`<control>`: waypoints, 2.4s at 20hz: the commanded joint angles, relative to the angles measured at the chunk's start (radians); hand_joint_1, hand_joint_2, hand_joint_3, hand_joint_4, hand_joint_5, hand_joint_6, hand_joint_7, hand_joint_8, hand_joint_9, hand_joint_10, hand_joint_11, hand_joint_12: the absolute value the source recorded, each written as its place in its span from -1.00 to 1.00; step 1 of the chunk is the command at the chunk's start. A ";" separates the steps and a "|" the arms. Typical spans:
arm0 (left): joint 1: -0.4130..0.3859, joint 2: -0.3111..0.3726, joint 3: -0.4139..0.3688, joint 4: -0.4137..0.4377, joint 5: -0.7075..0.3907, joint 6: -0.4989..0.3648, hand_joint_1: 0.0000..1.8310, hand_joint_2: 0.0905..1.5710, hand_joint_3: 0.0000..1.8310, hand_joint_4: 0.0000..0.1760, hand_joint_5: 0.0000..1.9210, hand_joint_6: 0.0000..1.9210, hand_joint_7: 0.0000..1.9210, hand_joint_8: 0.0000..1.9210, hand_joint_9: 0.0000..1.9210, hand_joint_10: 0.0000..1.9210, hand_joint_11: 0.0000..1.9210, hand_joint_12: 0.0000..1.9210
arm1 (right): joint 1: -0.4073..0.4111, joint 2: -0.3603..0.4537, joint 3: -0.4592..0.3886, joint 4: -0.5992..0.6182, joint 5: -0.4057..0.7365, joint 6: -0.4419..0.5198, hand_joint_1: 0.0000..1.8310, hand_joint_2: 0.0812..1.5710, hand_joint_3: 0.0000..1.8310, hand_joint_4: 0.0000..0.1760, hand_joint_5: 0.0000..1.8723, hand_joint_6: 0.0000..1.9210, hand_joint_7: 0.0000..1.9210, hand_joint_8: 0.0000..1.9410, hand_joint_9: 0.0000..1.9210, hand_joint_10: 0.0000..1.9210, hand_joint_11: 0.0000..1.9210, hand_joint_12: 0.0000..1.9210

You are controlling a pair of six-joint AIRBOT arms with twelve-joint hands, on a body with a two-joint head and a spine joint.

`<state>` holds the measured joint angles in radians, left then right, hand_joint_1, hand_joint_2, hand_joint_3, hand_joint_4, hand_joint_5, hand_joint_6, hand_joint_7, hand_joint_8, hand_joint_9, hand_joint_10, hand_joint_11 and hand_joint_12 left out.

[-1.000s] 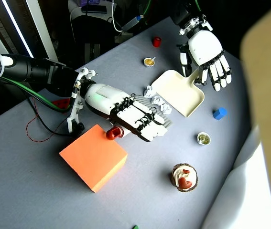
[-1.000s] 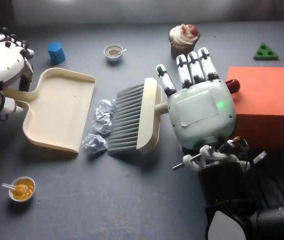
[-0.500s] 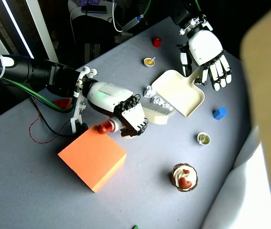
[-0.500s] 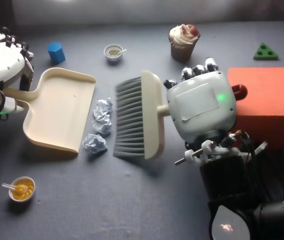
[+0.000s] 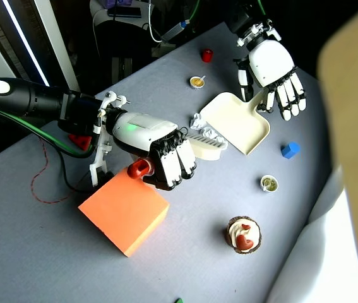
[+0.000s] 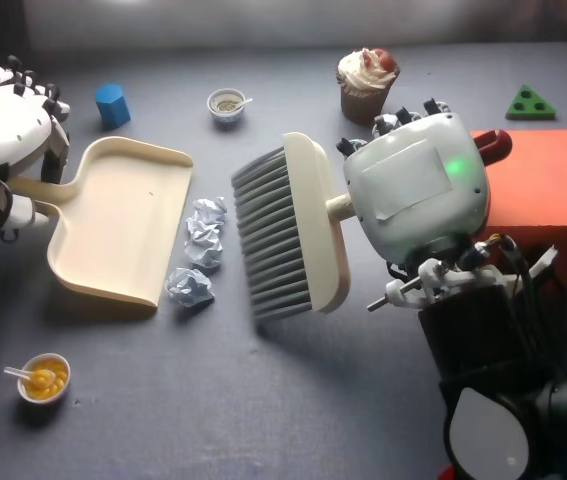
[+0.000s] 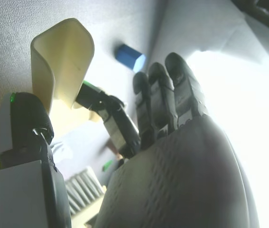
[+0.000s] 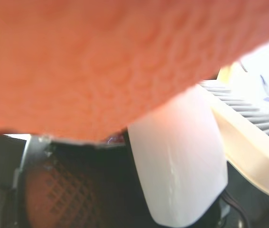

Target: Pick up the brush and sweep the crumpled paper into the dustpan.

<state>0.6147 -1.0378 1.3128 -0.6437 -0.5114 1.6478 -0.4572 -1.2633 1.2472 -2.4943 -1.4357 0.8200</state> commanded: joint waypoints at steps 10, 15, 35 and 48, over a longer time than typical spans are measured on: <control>-0.002 0.001 -0.005 0.015 -0.109 -0.002 0.21 0.37 -1.00 -1.00 0.05 -0.03 -0.65 -0.99 -0.74 -1.00 -0.92 -0.64 | 0.157 0.049 -0.099 -0.007 0.069 -0.421 0.60 0.49 -1.00 1.00 0.07 1.00 0.20 1.00 0.27 1.00 0.26 1.00; -0.003 0.002 -0.009 0.014 -0.112 -0.003 0.19 0.38 -1.00 -1.00 0.04 -0.01 -0.66 -1.00 -0.76 -1.00 -0.93 -0.62 | 0.241 0.062 -0.149 0.187 0.108 -0.636 0.58 0.47 -1.00 1.00 0.12 1.00 0.21 1.00 0.26 1.00 0.25 1.00; 0.006 0.003 -0.015 0.011 -0.117 -0.003 0.19 0.36 -1.00 -0.71 0.06 -0.05 -0.64 -1.00 -0.76 -1.00 -0.99 -0.57 | 0.395 -0.095 -0.082 0.530 0.130 -1.169 0.64 0.45 -1.00 1.00 0.02 1.00 0.06 1.00 0.21 1.00 0.23 1.00; 0.006 0.003 -0.015 0.010 -0.118 -0.003 0.20 0.35 -1.00 -0.92 0.09 -0.09 -0.64 -1.00 -0.74 -1.00 -0.95 -0.59 | 0.377 -0.235 0.033 0.557 0.111 -1.146 0.65 0.47 -1.00 0.99 0.05 1.00 0.05 1.00 0.19 1.00 0.21 1.00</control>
<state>0.6212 -1.0443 1.2961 -0.6483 -0.5171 1.6436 -0.0906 -1.5051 1.2839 -1.8244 -1.2758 -0.3096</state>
